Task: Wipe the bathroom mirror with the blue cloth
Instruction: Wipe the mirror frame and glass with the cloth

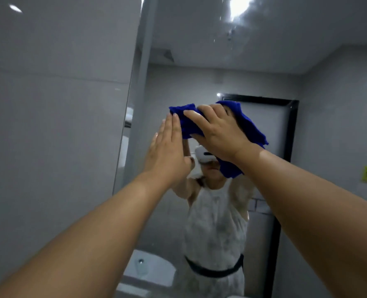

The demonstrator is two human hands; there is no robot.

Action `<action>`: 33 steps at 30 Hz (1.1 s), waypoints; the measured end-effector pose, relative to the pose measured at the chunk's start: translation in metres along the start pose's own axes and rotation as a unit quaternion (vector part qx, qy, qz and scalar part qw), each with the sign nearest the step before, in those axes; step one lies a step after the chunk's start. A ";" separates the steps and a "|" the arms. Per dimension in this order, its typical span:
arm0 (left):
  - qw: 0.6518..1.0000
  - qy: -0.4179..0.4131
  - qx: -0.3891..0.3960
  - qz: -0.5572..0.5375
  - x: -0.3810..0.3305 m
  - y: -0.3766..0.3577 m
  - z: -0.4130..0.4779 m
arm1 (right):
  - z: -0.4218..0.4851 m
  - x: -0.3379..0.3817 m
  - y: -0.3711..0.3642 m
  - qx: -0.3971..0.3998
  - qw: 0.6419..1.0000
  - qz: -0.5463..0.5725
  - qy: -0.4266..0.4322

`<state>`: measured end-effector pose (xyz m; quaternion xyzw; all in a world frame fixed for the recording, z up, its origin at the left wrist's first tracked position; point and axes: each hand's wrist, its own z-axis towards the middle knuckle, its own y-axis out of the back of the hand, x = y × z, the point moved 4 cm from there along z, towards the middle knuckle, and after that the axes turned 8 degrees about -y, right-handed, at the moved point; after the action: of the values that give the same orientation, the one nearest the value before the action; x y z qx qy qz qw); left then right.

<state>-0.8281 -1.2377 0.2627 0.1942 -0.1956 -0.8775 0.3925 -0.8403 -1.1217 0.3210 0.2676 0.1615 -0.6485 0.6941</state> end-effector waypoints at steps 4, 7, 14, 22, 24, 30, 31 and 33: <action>0.999 -0.029 -0.033 0.026 -0.023 0.022 0.055 | 0.051 -0.060 0.024 -0.013 0.993 0.032 -0.111; 0.996 -0.044 -0.067 0.027 -0.037 0.033 0.088 | 0.085 -0.097 0.037 -0.028 0.986 0.003 -0.167; 0.992 -0.099 -0.071 0.037 -0.049 0.027 0.132 | 0.131 -0.135 0.047 -0.079 0.964 -0.016 -0.253; 0.988 -0.102 -0.110 -0.024 -0.058 0.020 0.131 | 0.116 -0.123 0.045 -0.089 0.981 -0.005 -0.174; 0.987 -0.107 -0.115 -0.031 -0.059 0.013 0.120 | 0.102 -0.115 0.042 -0.087 0.985 0.006 -0.150; 0.989 -0.087 -0.119 -0.029 -0.063 -0.001 0.086 | 0.040 -0.087 0.034 -0.083 0.985 0.039 -0.147; 0.988 -0.089 -0.120 -0.027 -0.064 -0.003 0.079 | 0.027 -0.081 0.032 -0.081 0.985 0.040 -0.149; 0.989 -0.091 -0.116 -0.019 -0.067 -0.006 0.068 | 0.004 -0.071 0.030 -0.062 0.987 0.046 -0.141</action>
<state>-0.8243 -1.1700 0.3300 0.0703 -0.1237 -0.9156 0.3760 -0.8186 -1.0660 0.3699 0.1372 0.0891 -0.6357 0.7544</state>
